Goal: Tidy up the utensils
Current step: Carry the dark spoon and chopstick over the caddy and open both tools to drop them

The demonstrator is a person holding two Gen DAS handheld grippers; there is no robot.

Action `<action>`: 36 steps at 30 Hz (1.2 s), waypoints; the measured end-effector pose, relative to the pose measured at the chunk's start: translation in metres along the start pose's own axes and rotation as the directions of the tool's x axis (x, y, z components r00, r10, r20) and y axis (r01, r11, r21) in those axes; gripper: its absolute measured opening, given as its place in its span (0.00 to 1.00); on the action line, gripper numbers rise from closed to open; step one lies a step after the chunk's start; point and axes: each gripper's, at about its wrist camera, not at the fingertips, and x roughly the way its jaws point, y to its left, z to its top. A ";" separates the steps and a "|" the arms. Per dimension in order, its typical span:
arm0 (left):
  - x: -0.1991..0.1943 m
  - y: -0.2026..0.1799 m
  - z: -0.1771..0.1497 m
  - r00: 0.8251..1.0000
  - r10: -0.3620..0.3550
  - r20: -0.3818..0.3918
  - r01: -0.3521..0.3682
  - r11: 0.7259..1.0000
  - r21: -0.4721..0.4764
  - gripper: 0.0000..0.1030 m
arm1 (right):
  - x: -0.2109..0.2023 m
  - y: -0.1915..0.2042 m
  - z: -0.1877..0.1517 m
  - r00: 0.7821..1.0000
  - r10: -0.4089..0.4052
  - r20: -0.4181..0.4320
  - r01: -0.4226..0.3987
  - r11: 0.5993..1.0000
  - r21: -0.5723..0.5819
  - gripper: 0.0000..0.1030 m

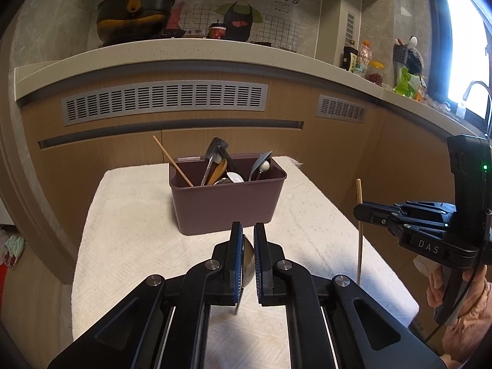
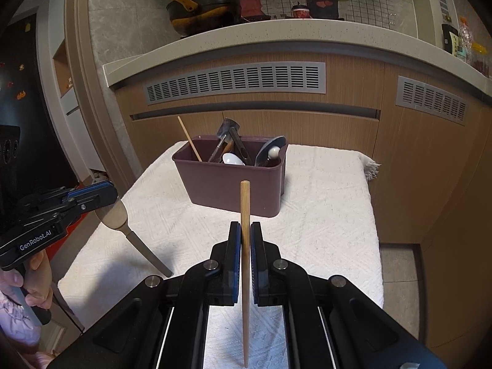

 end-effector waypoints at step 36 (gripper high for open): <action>0.045 0.048 0.178 0.977 -0.079 0.200 0.080 0.997 0.003 0.06 | 0.024 0.015 0.190 0.939 -0.026 0.342 0.065 0.993 -0.100 0.05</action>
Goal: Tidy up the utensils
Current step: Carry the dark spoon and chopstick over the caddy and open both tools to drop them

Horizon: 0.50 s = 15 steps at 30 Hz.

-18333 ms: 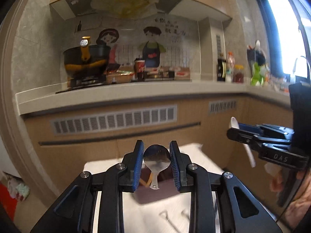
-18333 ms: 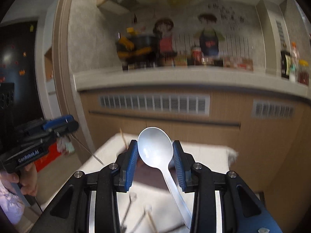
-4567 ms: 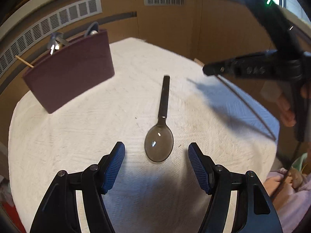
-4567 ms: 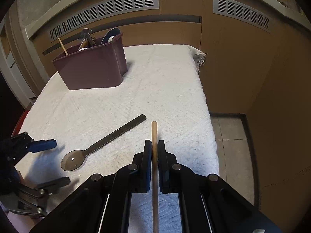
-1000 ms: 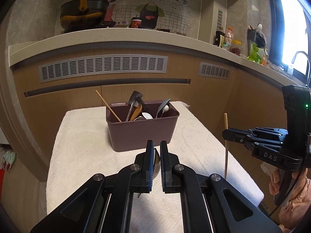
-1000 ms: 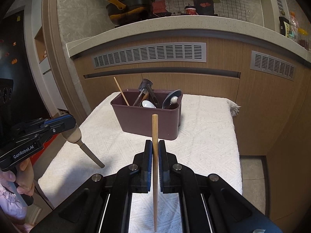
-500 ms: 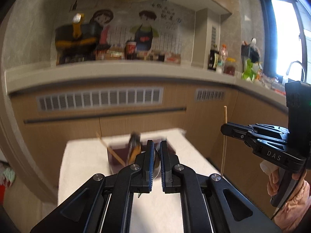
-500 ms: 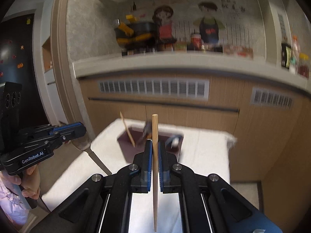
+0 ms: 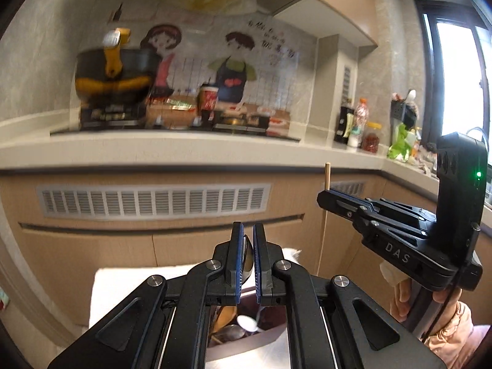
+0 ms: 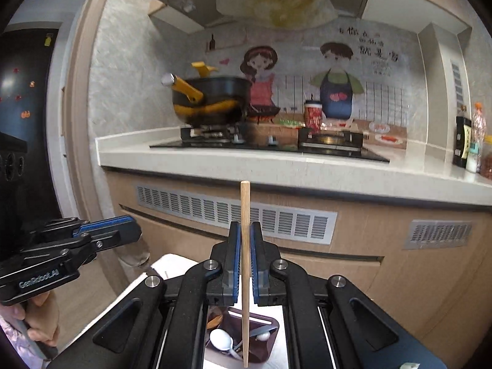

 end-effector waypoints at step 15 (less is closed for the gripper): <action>0.077 0.051 -0.077 0.978 -0.018 -0.209 -0.017 0.987 -0.163 0.16 | 0.099 -0.011 -0.104 0.956 0.029 -0.292 -0.009 0.997 0.070 0.23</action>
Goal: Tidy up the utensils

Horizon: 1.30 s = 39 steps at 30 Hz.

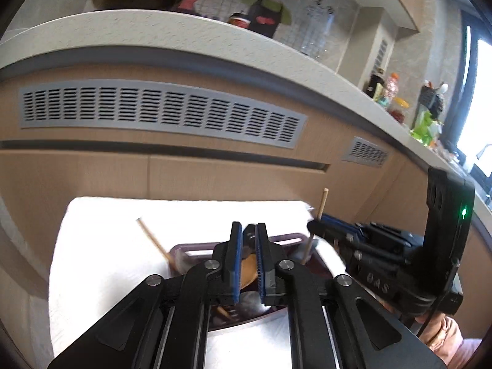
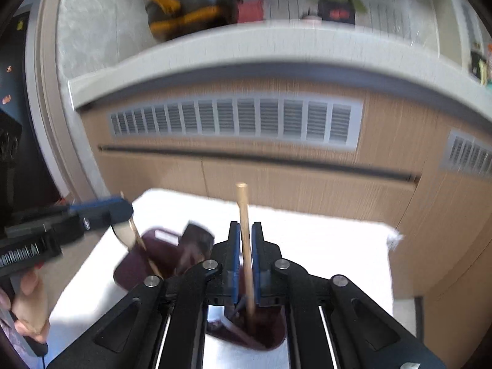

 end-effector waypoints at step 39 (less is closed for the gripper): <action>-0.147 -0.083 -0.185 0.920 0.365 0.145 -0.375 0.925 0.053 0.99 | -0.188 0.039 -0.157 0.960 -0.270 0.072 0.266 0.962 0.058 1.00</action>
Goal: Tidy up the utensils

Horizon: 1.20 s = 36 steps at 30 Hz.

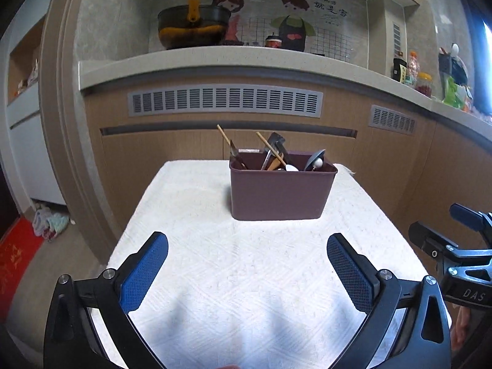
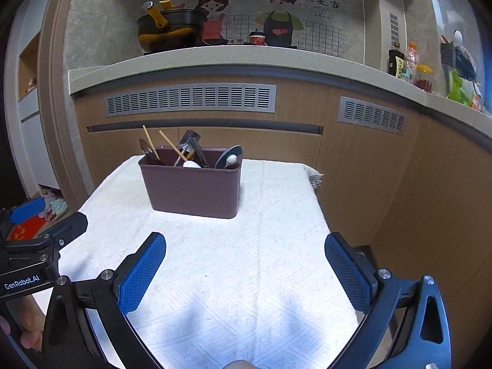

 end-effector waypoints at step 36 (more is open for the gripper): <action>-0.010 -0.008 0.003 1.000 0.001 0.003 -0.001 1.000 0.028 1.00 | -0.005 -0.005 -0.003 1.000 0.013 -0.002 -0.013 1.000 0.016 1.00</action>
